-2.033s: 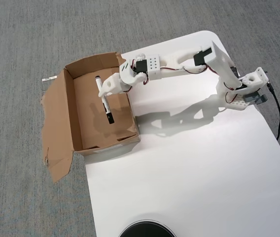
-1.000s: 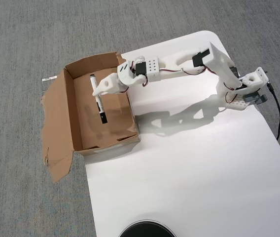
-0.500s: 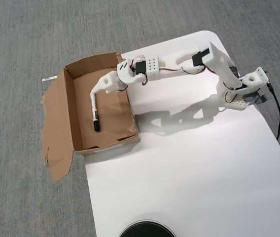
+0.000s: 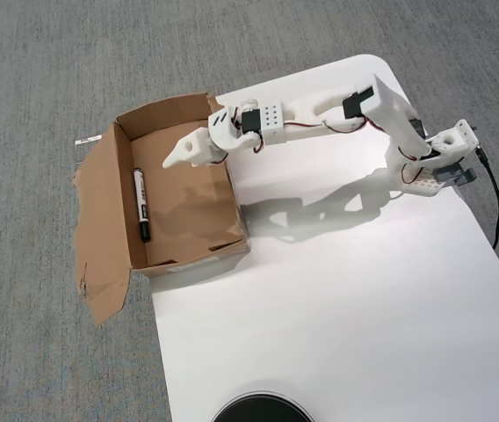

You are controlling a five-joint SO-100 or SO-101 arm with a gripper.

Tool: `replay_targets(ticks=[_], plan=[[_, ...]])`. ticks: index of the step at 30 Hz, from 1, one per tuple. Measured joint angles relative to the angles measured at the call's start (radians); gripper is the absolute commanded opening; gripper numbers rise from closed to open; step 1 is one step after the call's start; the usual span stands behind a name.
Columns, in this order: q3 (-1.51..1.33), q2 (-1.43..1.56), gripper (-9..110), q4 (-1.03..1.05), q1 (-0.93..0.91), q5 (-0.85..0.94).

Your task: Grasp a pen and put it in the box.

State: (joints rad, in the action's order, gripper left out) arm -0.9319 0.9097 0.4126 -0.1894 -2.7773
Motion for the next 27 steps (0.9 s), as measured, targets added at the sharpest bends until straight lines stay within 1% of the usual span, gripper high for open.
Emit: replay_targets(ticks=[6,12,18,24,27], plan=[[0.002,0.156,29,0.017,0.000,-0.018],[0.002,0.278,29,0.149,0.006,-0.186],[0.000,0.371,29,0.233,0.015,-0.253],[0.002,0.545,29,0.408,0.015,-0.333],[0.002,0.561,25,0.430,0.015,-0.339]])
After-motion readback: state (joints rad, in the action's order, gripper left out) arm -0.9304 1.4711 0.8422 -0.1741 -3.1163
